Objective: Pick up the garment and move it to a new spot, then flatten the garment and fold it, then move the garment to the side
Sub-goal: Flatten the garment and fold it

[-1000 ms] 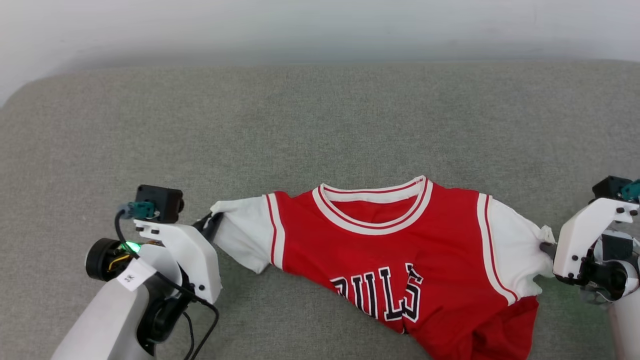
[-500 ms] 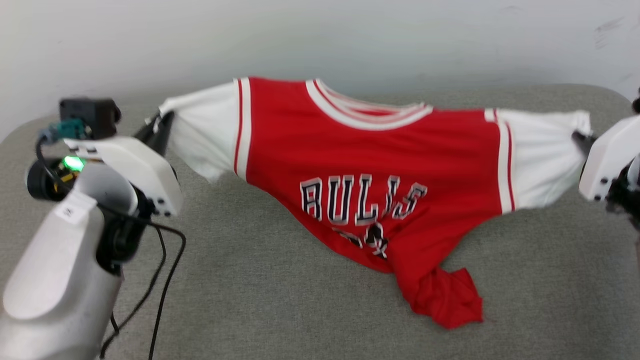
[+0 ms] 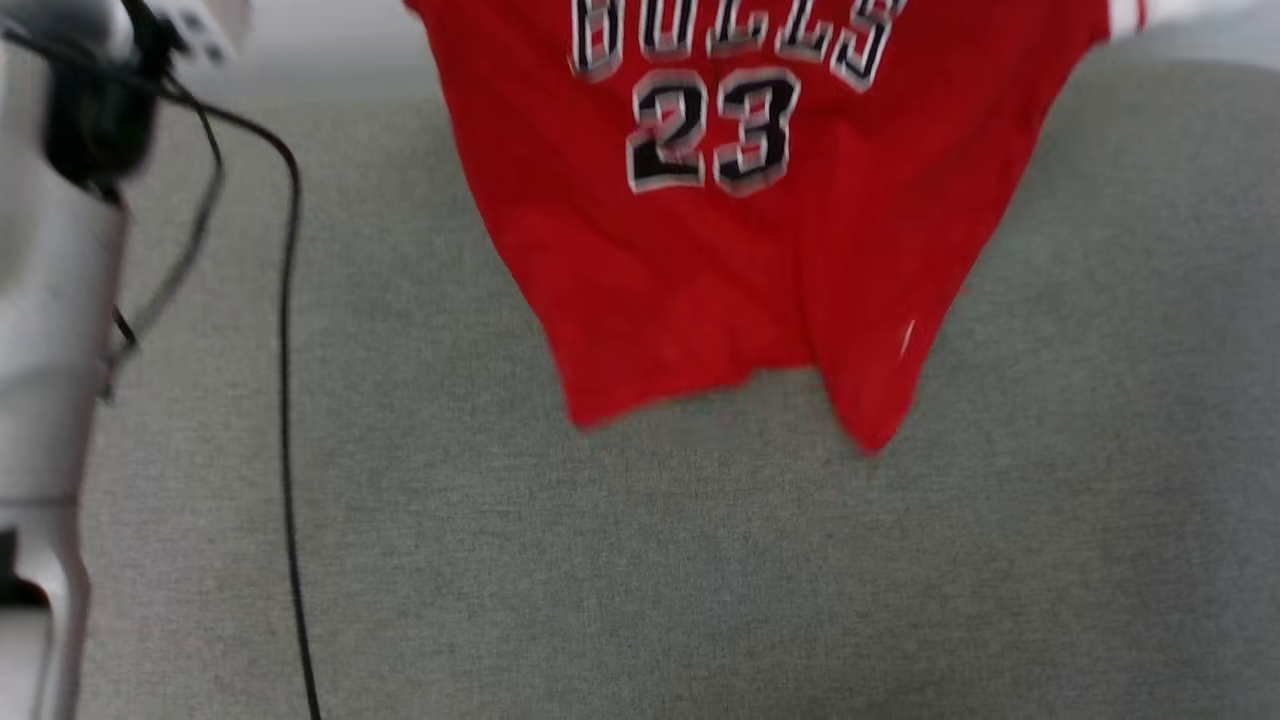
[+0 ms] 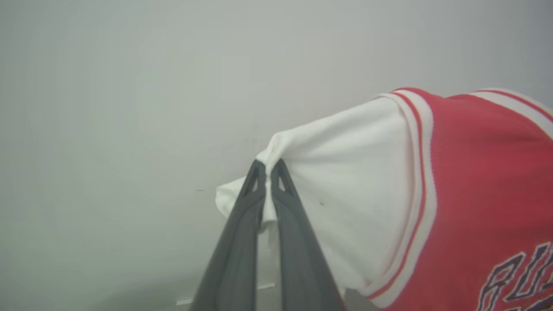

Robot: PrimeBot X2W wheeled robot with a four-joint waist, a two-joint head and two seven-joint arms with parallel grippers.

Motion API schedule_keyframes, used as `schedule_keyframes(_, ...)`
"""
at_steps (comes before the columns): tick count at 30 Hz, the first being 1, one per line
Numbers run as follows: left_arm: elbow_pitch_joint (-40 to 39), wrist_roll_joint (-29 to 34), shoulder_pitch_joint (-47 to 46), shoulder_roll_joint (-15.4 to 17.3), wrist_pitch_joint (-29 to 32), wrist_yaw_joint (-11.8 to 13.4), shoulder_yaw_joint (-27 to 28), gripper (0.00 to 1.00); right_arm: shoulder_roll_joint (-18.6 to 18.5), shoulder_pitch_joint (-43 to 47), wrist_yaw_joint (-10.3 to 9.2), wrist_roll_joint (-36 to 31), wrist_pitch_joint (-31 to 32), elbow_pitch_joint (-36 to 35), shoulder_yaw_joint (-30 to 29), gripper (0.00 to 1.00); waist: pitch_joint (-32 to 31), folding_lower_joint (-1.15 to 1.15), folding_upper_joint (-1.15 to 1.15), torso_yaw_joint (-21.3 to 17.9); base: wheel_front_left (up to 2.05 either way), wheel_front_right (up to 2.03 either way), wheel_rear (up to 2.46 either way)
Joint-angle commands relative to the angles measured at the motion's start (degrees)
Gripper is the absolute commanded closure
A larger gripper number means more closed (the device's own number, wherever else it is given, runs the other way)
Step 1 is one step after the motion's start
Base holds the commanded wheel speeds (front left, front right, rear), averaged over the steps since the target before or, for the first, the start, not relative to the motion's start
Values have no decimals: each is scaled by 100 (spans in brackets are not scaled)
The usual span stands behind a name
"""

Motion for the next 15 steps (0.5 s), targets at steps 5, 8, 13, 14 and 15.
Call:
schedule_keyframes(5,514,242,-1295,156,-441,-75,96,100,-63,-1198,-8,-264,-475,330,-54,100,920,-1,0,-37,0,0,0)
schedule_keyframes(8,812,366,-1894,230,-712,-124,117,100,-69,-1764,-8,-332,-756,560,-16,100,1180,-1,0,-74,0,0,0)
schedule_keyframes(13,1129,439,-2715,334,-1095,-169,209,100,-154,-2569,-9,-411,-1050,844,68,100,1594,-1,0,-118,0,0,0)
schedule_keyframes(14,1183,406,-2820,320,-1150,-172,236,100,-133,-2699,-9,-397,-1100,895,35,100,1672,-1,0,-111,0,0,0)
schedule_keyframes(15,1220,441,-2929,332,-1182,-193,211,100,-128,-2845,-9,-426,-1117,952,46,100,1751,-1,0,-101,0,0,0)
